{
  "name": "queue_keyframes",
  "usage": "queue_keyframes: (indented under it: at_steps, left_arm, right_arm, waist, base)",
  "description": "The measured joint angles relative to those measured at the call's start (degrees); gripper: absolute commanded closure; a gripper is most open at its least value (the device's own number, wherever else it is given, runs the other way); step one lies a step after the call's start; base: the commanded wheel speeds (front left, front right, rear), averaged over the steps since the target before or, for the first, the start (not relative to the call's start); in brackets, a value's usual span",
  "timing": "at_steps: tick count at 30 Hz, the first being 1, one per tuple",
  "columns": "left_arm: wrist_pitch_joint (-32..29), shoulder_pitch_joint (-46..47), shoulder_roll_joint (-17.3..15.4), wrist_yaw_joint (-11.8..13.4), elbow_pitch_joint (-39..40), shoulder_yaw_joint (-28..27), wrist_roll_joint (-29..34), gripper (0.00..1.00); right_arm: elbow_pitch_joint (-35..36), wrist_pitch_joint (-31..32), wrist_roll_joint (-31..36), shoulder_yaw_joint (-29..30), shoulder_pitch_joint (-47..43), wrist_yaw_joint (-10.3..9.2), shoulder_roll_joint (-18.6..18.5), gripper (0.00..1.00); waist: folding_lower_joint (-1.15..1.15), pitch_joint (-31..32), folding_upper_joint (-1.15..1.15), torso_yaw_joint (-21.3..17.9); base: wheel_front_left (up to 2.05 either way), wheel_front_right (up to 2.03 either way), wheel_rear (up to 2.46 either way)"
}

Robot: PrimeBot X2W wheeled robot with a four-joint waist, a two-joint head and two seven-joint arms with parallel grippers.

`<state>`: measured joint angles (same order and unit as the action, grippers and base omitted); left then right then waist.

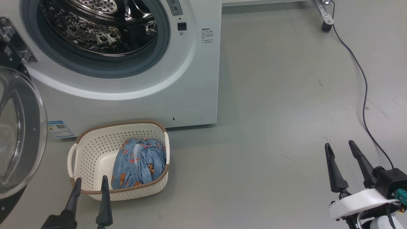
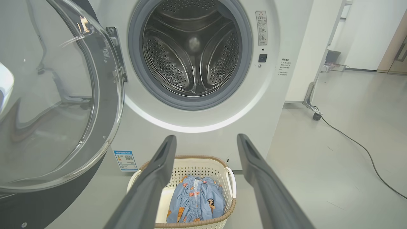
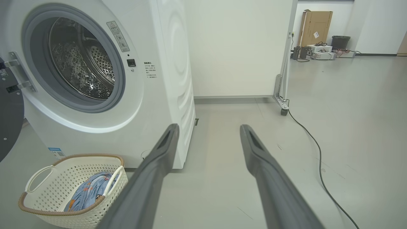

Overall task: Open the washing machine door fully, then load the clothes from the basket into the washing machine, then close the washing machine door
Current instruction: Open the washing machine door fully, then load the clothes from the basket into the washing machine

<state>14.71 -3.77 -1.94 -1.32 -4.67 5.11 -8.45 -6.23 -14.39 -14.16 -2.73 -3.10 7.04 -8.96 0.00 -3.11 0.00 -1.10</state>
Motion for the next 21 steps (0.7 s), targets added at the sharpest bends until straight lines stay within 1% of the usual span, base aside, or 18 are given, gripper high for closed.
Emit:
queue_keyframes:
  at_steps: [21]
  left_arm:
    - [0.0, 0.2, 0.0, 1.0, 0.5, 1.6, 0.0, 0.00]
  right_arm:
    - [0.5, 0.0, 0.2, 0.5, -0.5, 0.01, 0.4, 0.00]
  waist:
    - [0.00, -0.8, 0.00, 0.9]
  base:
    - [0.00, 0.00, 0.00]
